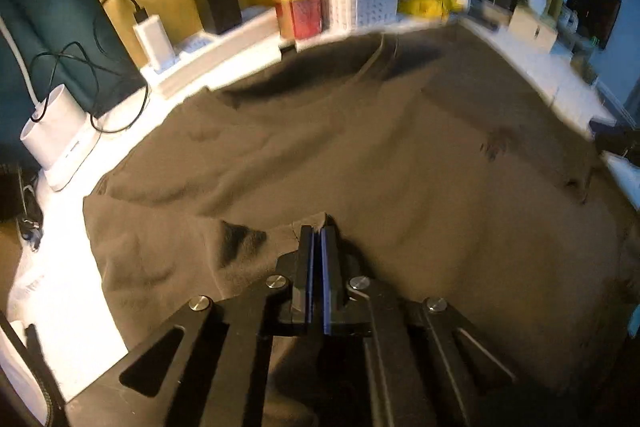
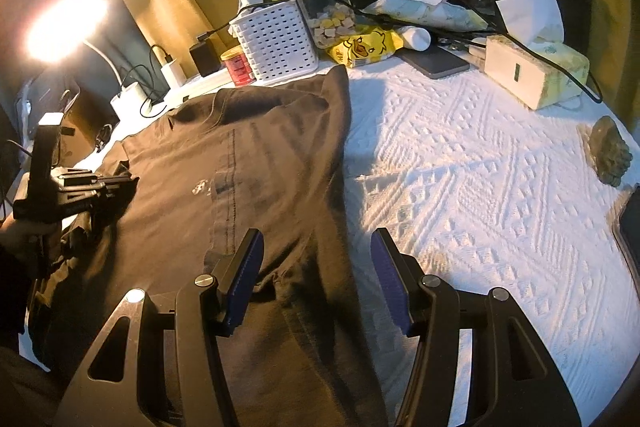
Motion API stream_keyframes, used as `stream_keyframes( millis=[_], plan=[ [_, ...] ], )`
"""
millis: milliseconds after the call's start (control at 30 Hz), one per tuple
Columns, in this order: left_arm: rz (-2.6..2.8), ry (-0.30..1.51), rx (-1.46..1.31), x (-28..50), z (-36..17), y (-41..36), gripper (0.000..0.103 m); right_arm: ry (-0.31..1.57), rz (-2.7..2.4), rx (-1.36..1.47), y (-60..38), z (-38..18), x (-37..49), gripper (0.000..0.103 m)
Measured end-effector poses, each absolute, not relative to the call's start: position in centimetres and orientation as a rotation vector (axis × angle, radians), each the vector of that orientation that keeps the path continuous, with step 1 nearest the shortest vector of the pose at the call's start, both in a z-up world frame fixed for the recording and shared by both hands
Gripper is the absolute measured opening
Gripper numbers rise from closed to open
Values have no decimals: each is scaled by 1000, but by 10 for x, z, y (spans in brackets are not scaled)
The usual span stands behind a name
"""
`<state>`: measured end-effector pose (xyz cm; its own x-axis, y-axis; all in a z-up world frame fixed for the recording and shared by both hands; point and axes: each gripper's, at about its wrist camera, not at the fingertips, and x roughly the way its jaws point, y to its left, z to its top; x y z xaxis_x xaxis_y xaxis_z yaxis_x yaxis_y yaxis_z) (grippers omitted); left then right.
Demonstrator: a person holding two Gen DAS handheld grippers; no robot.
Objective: Fold small clothes
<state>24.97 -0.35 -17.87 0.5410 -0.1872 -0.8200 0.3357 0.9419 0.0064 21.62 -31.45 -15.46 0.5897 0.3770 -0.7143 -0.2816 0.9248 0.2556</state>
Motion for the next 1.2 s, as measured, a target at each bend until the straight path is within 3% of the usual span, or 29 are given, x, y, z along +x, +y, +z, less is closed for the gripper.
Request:
stream_keyframes(
  millis=[133,533,567,633,667,700,1200],
  plan=[
    [-381,881,106,245,-163,-9,1,863,381,121,-315,-157,217,59],
    [-320,939,129,206,-155,5,8,860,388,115,-307,-156,210,59],
    [-307,942,133,200,-156,10,13,859,391,113,-305,-155,209,59],
    [-281,947,132,189,-158,19,33,852,399,107,-301,-153,206,59],
    [-275,948,121,184,-159,23,52,850,403,105,-299,-152,206,59],
    [-271,946,105,179,-161,28,63,846,407,100,-297,-151,204,59],
    [-396,1002,70,138,-187,21,63,823,423,58,-278,-137,179,59]
  ],
)
